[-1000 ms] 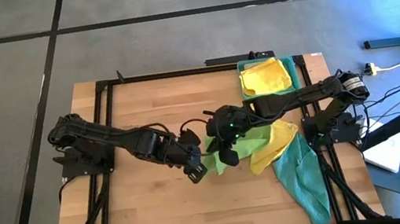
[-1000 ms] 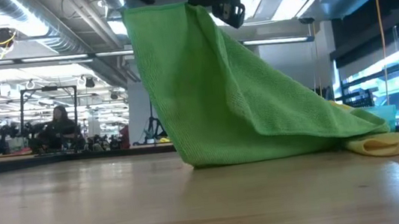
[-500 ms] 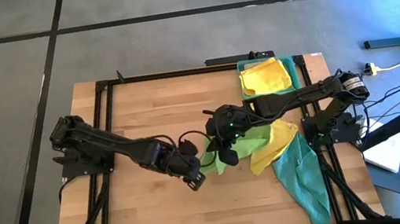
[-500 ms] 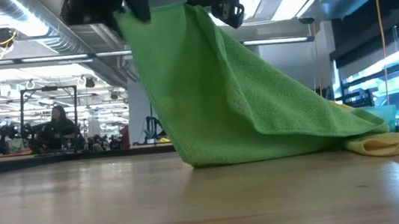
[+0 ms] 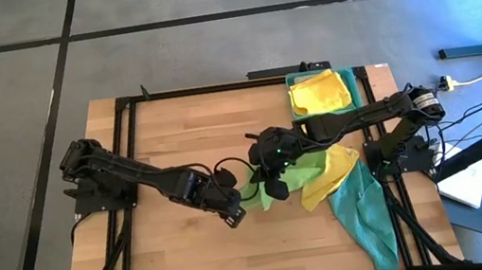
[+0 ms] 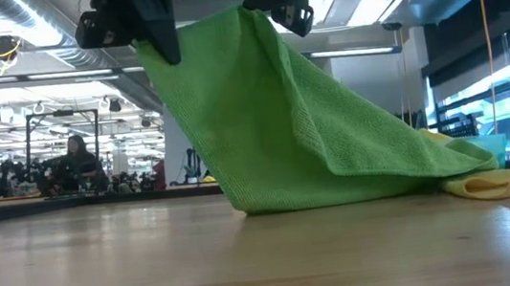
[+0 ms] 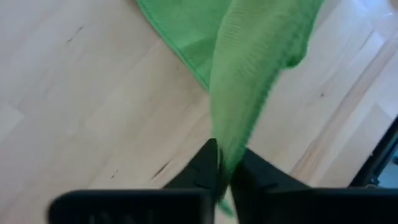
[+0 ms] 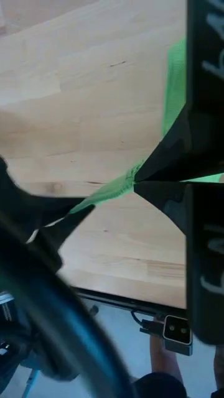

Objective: Fold microfiber towels
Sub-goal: Fold the green microfiber cloth

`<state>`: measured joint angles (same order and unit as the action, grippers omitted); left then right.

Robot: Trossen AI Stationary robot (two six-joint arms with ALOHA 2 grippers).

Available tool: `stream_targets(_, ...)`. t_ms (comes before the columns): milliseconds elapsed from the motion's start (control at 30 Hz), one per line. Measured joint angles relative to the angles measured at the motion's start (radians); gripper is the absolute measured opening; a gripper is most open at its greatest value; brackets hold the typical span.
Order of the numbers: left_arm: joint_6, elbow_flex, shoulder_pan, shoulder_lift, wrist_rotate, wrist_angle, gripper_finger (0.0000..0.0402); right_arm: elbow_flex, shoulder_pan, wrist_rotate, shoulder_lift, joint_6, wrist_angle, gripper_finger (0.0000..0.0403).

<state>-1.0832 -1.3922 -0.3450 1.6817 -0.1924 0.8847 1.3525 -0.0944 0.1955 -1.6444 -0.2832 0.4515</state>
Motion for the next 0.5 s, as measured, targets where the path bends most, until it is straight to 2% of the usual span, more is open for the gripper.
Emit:
stream_targets(200, 0.039, -0.059, 0.008, 0.000, -0.004, 0.081, 0.0001, 0.000, 0.000, -0.001, -0.006, 0.006, 0.063, 0.0005)
stream_targets(500, 0.163, -0.315, 0.072, -0.008, -0.120, 0.331, 0.0000, -0.001, 0.000, -0.037, -0.020, 0.025, 0.091, 0.0015)
